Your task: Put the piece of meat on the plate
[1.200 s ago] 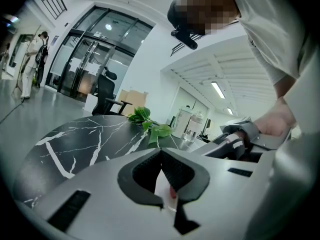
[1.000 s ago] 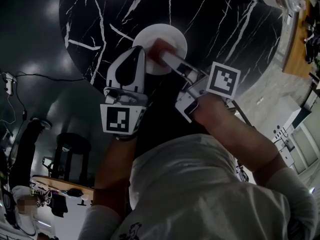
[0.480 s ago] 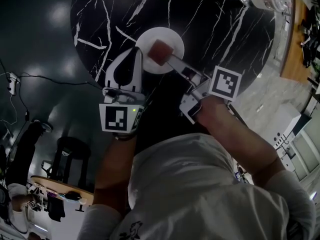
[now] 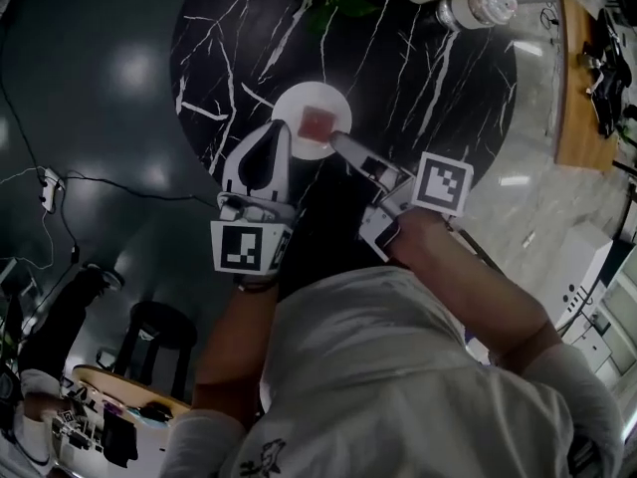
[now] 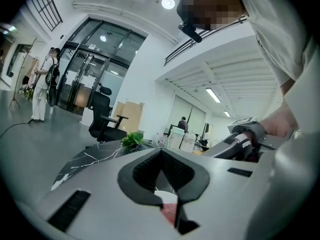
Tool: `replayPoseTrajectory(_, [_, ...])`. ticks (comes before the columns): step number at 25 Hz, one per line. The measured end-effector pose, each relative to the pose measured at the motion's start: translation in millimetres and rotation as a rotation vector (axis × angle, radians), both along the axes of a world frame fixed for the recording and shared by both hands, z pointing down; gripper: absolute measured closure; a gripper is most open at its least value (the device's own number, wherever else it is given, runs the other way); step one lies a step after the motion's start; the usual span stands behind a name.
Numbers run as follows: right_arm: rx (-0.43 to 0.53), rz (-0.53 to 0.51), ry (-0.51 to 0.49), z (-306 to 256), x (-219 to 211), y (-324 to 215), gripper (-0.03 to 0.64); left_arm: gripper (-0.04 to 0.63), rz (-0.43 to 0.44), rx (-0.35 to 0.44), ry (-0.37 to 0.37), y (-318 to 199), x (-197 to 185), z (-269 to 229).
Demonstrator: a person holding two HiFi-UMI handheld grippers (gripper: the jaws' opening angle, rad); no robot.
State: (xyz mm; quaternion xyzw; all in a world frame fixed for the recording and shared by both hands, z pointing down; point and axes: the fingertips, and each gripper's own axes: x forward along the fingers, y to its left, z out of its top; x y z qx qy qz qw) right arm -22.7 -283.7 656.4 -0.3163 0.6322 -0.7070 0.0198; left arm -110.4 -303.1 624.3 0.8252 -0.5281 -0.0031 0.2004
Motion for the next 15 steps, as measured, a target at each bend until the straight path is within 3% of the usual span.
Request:
replayPoseTrajectory(4, [0.111,-0.016,-0.008,-45.6,3.9,-2.3,0.465,0.588,0.037,0.033,-0.039,4.1,7.7,-43.4])
replayPoseTrajectory(9, [0.278,-0.045,-0.070,-110.3,3.0,-13.7,0.465,0.588,0.041,0.082,-0.019,7.7,22.8,-96.7])
replayPoseTrajectory(13, [0.379,-0.081,-0.061,-155.7,19.4,-19.8,0.469,0.588,0.099,0.129,-0.032,19.7,52.6,-139.2])
replayPoseTrajectory(15, [0.443,-0.077,-0.080,-179.7,30.8,-28.3,0.504,0.588,0.107,0.157,-0.036,19.2,62.2,-160.9])
